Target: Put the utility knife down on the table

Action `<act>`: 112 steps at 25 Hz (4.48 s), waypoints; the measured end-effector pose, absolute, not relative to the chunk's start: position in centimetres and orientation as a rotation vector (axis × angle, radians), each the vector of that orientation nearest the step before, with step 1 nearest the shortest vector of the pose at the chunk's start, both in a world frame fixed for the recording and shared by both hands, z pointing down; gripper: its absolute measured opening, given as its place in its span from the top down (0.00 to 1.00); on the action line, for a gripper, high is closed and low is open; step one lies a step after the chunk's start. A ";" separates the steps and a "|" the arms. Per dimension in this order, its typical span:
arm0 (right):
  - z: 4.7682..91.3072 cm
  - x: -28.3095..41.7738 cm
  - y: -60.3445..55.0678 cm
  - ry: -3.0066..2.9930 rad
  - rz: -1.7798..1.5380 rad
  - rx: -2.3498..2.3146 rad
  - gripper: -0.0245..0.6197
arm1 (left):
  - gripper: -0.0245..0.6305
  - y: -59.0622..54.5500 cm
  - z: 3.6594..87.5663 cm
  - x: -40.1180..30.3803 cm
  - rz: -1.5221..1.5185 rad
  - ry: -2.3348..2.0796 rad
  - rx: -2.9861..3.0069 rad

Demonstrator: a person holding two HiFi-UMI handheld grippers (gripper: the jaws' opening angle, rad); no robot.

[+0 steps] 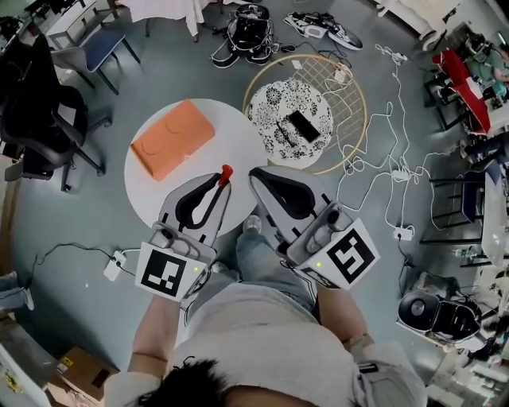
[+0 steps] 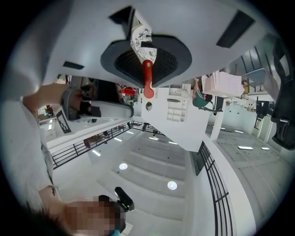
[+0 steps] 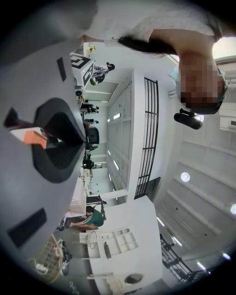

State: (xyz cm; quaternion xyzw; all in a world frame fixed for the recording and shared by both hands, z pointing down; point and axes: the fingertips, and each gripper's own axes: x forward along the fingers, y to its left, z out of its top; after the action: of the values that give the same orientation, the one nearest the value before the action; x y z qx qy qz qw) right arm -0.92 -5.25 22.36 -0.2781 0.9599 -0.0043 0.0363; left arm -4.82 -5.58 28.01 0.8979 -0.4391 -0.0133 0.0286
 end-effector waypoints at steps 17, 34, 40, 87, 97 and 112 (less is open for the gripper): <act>24.6 4.2 -12.5 2.922 -0.109 -0.950 0.95 | 0.88 -13.4 36.6 -0.4 0.195 -1.258 2.671; 27.4 6.0 -16.0 2.947 -0.224 -0.978 0.95 | 0.88 -16.1 48.3 0.8 0.549 -1.182 2.535; 28.5 6.5 -16.8 2.956 -0.265 -0.996 0.95 | 0.88 -16.4 52.4 0.8 0.644 -1.141 2.463; 31.3 7.5 -18.1 2.980 -0.328 -1.014 0.95 | 0.87 -16.2 64.5 0.2 0.957 -1.071 2.283; 30.2 6.1 -16.8 2.986 -0.289 -0.968 0.95 | 0.86 -15.8 62.9 -0.6 0.911 -1.093 2.315; 28.7 4.8 -13.4 2.979 -0.233 -0.929 0.95 | 0.95 -14.2 58.8 -2.7 0.877 -1.213 2.323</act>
State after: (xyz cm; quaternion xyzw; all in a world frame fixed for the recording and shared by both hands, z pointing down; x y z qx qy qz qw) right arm 4.82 -13.35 28.69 -0.2969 0.9520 -0.0743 0.0060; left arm -2.70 -14.20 58.84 0.8256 -0.4312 0.3117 0.1881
